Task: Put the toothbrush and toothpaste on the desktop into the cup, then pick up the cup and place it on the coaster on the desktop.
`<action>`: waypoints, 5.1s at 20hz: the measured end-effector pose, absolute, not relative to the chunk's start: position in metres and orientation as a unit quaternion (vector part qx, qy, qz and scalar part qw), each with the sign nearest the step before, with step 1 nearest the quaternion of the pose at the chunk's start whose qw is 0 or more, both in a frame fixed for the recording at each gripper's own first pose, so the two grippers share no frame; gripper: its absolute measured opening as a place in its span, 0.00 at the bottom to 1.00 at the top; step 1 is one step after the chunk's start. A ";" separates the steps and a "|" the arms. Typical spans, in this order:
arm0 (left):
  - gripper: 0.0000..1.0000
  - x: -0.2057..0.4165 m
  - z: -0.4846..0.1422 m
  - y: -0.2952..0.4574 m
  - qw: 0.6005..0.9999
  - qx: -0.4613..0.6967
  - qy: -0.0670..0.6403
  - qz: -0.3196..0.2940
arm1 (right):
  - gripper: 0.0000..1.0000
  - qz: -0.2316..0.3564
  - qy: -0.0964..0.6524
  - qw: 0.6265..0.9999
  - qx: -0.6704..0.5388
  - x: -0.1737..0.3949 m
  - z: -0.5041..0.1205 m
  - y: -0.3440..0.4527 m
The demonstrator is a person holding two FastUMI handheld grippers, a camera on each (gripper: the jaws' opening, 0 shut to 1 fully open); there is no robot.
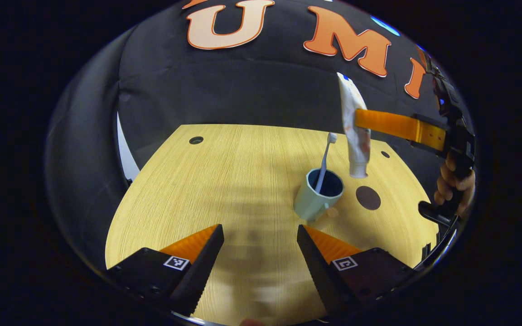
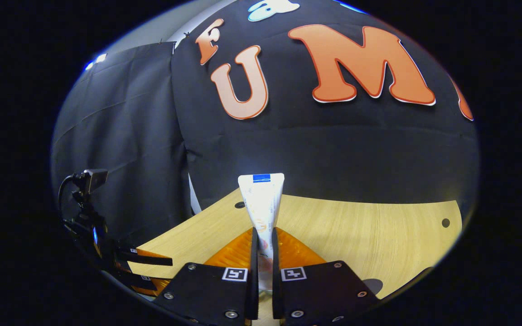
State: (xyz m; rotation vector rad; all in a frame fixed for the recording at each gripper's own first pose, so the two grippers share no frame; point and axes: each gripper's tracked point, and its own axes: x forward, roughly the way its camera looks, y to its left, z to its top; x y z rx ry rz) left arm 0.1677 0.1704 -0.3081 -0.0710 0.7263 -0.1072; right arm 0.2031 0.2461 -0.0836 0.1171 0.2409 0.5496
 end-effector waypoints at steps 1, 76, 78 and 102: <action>0.98 0.166 -0.311 0.171 0.932 -0.035 0.357 -0.052 | 0.12 0.274 0.119 0.953 0.056 0.207 -0.088 0.249; 0.21 0.267 -0.413 0.050 0.833 0.039 0.530 -0.152 | 0.97 -0.020 0.175 0.984 0.037 0.053 -0.095 -0.007; 0.21 0.269 -0.413 0.049 0.838 0.040 0.522 -0.155 | 0.97 -0.023 0.175 0.984 0.038 0.050 -0.094 -0.012; 0.21 0.276 -0.422 0.068 0.835 0.097 0.466 -0.276 | 0.97 -0.102 0.199 0.974 0.039 -0.015 -0.103 -0.084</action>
